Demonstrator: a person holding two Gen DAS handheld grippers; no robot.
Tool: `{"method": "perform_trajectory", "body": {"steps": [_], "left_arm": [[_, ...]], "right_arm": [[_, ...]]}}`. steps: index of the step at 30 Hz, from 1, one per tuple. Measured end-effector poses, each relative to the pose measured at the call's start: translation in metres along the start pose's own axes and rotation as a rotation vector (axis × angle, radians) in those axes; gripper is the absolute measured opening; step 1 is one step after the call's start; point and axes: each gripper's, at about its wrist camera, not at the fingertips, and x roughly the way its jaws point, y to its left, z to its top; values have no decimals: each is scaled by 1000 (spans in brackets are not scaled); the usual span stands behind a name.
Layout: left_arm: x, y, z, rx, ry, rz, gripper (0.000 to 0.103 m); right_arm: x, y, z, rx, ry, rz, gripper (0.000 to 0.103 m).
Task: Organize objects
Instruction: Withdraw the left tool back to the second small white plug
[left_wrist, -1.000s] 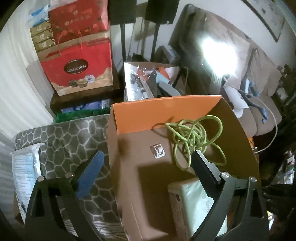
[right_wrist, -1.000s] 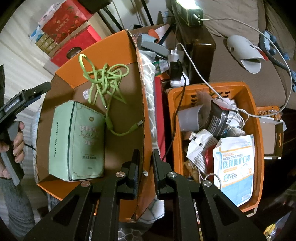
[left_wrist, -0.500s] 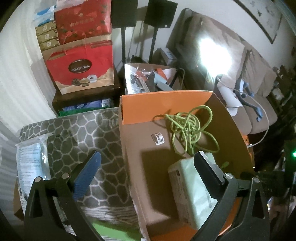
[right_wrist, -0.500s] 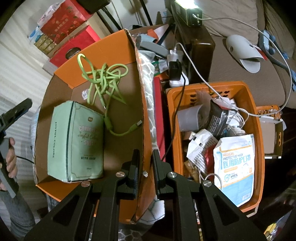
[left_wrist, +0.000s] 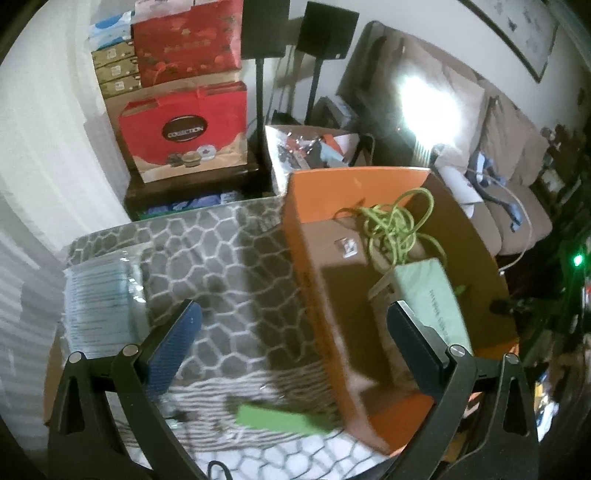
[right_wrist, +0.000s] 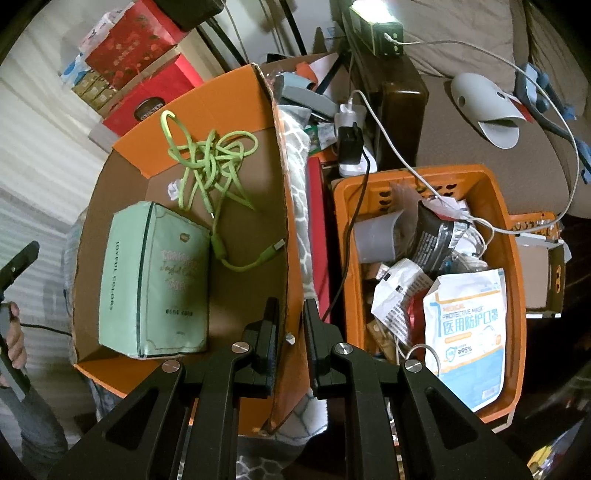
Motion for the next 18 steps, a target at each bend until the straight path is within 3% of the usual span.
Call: {"method": "perform_trajectory", "body": {"steps": [18], "left_arm": [[-10, 82, -43, -54, 43, 43, 100]], "right_arm": [[-8, 3, -3, -14, -24, 5, 10]]}}
